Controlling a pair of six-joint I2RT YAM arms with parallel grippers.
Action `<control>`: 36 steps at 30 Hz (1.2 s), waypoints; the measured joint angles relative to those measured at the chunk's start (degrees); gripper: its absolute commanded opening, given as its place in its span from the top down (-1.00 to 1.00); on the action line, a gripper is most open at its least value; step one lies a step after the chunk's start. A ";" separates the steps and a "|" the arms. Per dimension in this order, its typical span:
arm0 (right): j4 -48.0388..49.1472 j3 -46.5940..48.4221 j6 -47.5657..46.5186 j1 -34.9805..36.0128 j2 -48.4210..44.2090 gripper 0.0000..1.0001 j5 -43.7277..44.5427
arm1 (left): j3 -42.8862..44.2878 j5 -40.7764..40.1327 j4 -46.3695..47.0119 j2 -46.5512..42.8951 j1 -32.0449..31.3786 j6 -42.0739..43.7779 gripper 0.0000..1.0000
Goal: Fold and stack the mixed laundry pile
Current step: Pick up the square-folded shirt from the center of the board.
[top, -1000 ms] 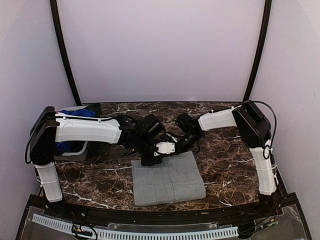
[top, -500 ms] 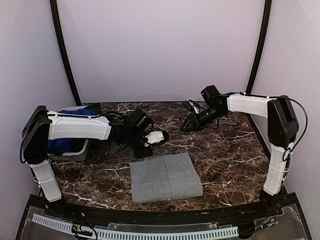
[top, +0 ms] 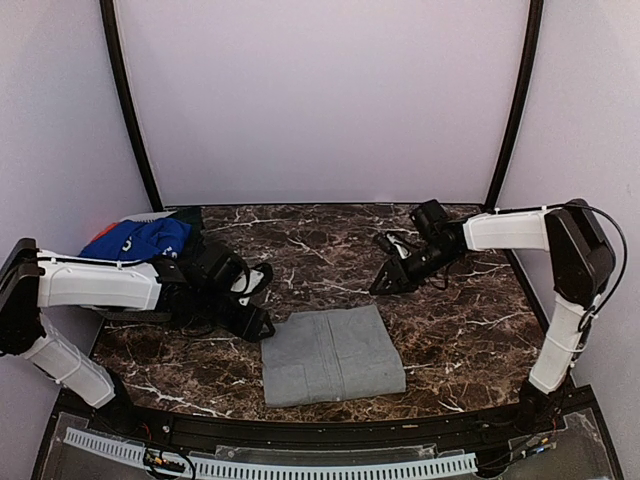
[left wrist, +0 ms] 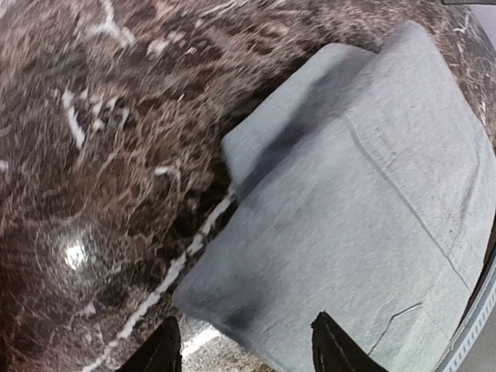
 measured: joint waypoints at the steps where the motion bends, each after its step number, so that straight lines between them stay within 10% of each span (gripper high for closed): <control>1: 0.63 -0.17 0.33 0.00 0.59 0.14 0.17 | -1.16 0.59 0.00 0.00 0.46 -2.23 -0.12; 12: 6.03 -0.96 2.36 0.90 6.08 0.29 -1.57 | -3.21 5.27 5.68 4.57 1.88 -14.38 0.19; 17: 7.34 -1.05 2.67 1.36 6.27 0.94 -3.61 | -2.29 5.46 6.82 7.28 2.58 -15.69 0.65; 20: 7.43 -1.36 2.91 1.40 6.25 1.00 -4.09 | -1.64 5.35 7.19 7.72 2.91 -15.61 0.80; 25: 6.62 -1.49 2.58 1.40 6.12 0.34 -3.28 | -0.66 5.22 7.45 7.72 3.54 -15.61 0.81; 36: 8.33 -9.44 5.25 1.22 -0.94 0.09 -3.78 | -0.28 5.25 7.41 8.13 4.09 -15.06 0.81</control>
